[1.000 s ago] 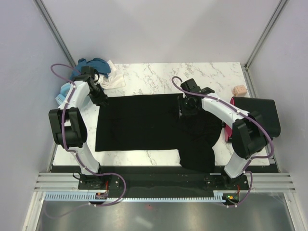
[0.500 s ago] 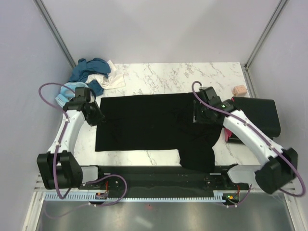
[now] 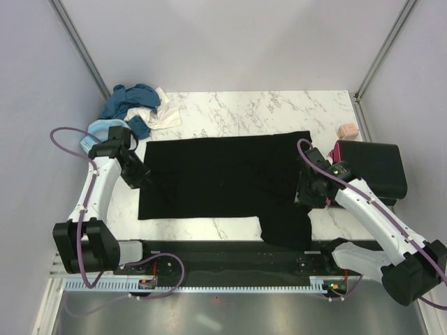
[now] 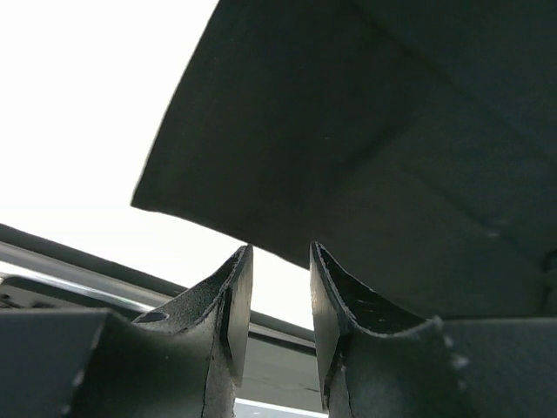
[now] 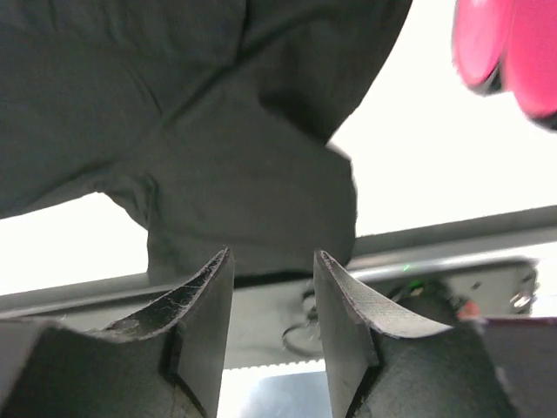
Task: Fold and stack the t-shirts
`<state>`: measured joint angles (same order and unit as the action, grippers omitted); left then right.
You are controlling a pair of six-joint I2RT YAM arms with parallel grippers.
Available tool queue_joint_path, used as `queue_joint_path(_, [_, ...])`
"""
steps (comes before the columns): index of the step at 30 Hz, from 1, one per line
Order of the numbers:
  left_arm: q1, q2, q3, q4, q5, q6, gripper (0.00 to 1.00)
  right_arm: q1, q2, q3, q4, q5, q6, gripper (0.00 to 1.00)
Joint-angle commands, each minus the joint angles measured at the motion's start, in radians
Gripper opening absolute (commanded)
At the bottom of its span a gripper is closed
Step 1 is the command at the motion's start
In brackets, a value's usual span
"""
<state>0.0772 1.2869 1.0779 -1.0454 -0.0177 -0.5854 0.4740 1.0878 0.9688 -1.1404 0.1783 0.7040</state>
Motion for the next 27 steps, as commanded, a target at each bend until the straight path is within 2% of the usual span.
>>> queue_joint_path(1, [0.006, -0.007, 0.024, -0.114, 0.013, -0.177, 0.40, 0.000, -0.031, -0.030, -0.094, -0.103, 0.132, 0.50])
queue_joint_path(5, [0.009, -0.049, -0.056, -0.119, 0.005, -0.209, 0.40, 0.000, -0.049, -0.134, -0.090, -0.134, 0.143, 0.50])
queue_joint_path(11, [0.021, -0.043, -0.111, -0.139, 0.045, -0.235, 0.39, -0.015, 0.044, -0.125, -0.110, -0.112, 0.167, 0.52])
queue_joint_path(12, [0.022, -0.044, -0.111, -0.145, 0.047, -0.238, 0.39, -0.044, 0.072, -0.125, -0.111, -0.126, 0.172, 0.55])
queue_joint_path(14, [0.027, -0.044, -0.111, -0.146, 0.039, -0.249, 0.40, -0.083, 0.092, -0.146, -0.085, -0.207, 0.158, 0.55])
queue_joint_path(19, [0.050, -0.018, -0.111, -0.150, 0.061, -0.263, 0.40, -0.241, 0.133, -0.165, -0.042, -0.230, 0.098, 0.55])
queue_joint_path(27, [0.072, 0.003, -0.102, -0.142, 0.055, -0.264, 0.39, -0.313, 0.224, -0.219, 0.025, -0.277, 0.060, 0.56])
